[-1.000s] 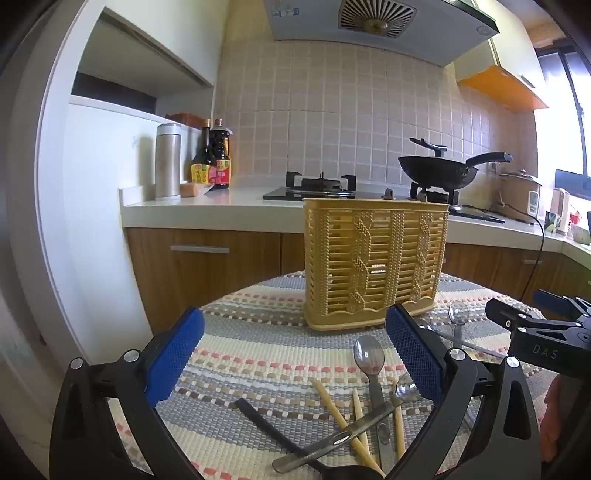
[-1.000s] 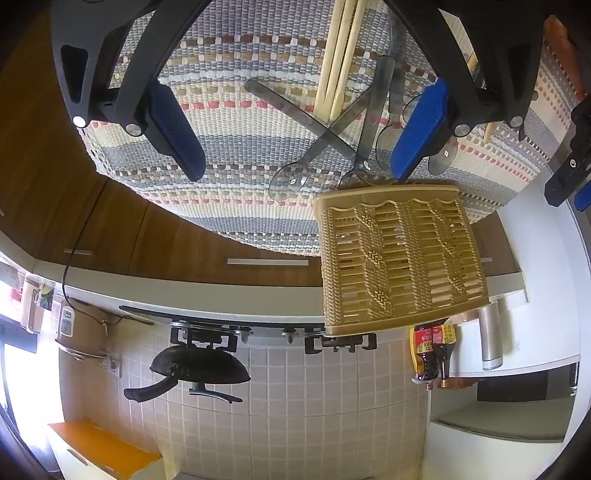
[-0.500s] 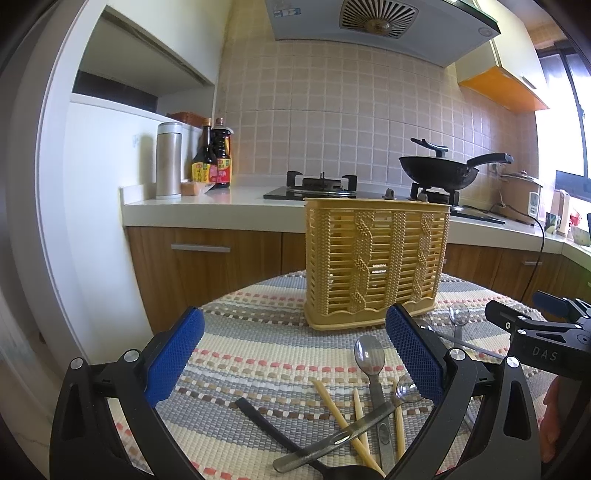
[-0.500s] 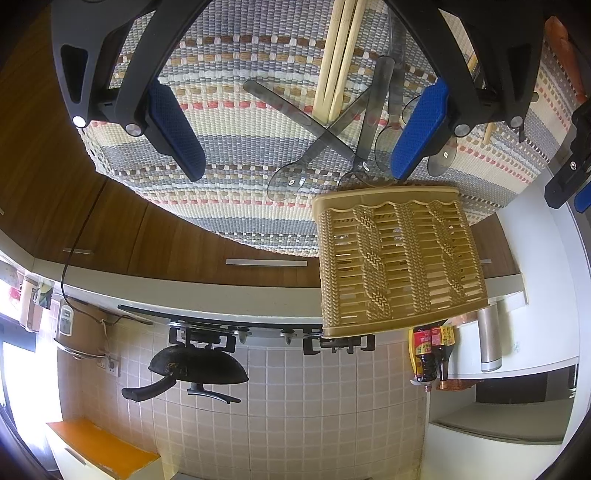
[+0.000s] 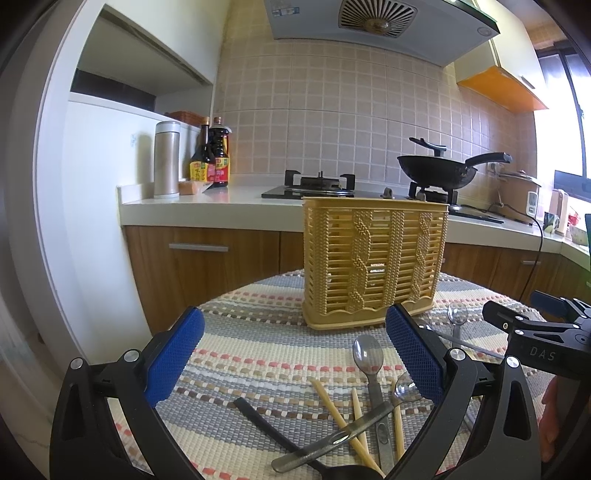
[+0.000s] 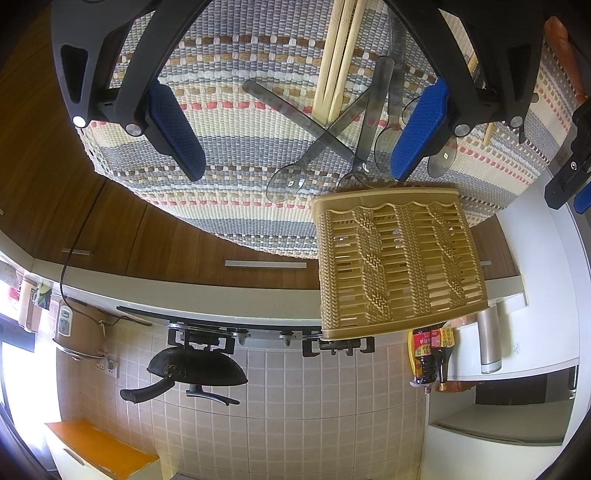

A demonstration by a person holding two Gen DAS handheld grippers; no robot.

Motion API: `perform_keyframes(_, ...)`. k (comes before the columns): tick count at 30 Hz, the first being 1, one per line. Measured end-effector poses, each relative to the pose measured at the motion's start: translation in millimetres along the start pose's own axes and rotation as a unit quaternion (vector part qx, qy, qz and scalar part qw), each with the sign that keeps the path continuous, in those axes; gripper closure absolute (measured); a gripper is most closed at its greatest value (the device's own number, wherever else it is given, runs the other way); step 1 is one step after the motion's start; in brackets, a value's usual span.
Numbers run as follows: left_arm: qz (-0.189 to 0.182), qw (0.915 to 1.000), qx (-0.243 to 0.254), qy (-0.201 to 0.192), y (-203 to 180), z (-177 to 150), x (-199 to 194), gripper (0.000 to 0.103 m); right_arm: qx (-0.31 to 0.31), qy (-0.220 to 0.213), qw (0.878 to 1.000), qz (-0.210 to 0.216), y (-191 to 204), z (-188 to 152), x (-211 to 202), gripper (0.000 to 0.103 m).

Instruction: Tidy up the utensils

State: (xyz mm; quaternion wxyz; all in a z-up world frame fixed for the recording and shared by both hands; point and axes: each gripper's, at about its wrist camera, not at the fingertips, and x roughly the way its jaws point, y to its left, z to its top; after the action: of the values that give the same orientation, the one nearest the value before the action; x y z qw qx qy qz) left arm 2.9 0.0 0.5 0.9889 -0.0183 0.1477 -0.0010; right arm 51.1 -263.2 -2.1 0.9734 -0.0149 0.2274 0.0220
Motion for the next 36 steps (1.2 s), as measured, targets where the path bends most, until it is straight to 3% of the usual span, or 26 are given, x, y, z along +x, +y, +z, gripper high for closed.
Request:
perform_keyframes(14, 0.002, 1.0000, 0.001, 0.000, 0, -2, 1, 0.007, -0.006, 0.002, 1.000, -0.010, 3, -1, 2, 0.007)
perform_keyframes(24, -0.015, 0.9991, -0.038, 0.004, 10, -4, 3, 0.008, -0.006, 0.008, 1.000, -0.021, 3, -1, 4, 0.007)
perform_keyframes(36, -0.021, 0.9993, -0.029, 0.000, 5, -2, -3, 0.008, -0.008, 0.008, 1.000, -0.022, 2, -1, 4, 0.007)
